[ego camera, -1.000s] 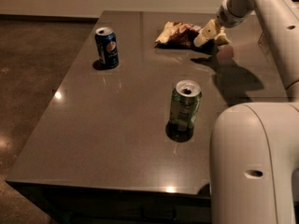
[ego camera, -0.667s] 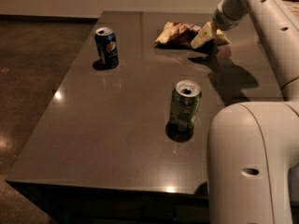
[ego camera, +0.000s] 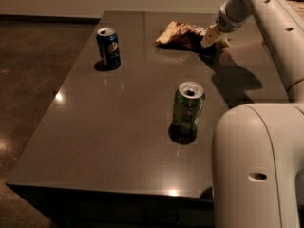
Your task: Move brown chip bag near pepsi can
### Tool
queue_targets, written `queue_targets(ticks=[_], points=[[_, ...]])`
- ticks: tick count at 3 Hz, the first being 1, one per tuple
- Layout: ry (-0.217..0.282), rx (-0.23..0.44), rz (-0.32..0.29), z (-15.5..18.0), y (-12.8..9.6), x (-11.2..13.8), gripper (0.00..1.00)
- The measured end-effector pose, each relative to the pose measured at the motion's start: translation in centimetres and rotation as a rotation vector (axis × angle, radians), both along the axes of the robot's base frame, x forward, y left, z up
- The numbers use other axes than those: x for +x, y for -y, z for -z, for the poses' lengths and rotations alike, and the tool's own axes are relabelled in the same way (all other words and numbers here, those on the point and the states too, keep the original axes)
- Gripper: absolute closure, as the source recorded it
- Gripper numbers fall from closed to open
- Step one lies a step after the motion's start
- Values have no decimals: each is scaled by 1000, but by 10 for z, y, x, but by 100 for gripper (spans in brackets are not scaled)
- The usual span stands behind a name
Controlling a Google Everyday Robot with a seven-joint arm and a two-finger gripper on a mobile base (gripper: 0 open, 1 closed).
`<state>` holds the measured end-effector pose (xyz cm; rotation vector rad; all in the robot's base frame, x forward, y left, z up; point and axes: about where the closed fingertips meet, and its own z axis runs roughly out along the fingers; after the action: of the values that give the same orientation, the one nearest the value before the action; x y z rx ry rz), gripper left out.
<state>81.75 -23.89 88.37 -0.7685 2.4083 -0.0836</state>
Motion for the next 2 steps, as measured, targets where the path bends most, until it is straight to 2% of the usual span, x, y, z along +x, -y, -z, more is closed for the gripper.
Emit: queue_targets(ticks=[1,2], points=[[9,-12,-42,-11,-12,-7,61],[37,-21,-121,-36,-38,-23,84]])
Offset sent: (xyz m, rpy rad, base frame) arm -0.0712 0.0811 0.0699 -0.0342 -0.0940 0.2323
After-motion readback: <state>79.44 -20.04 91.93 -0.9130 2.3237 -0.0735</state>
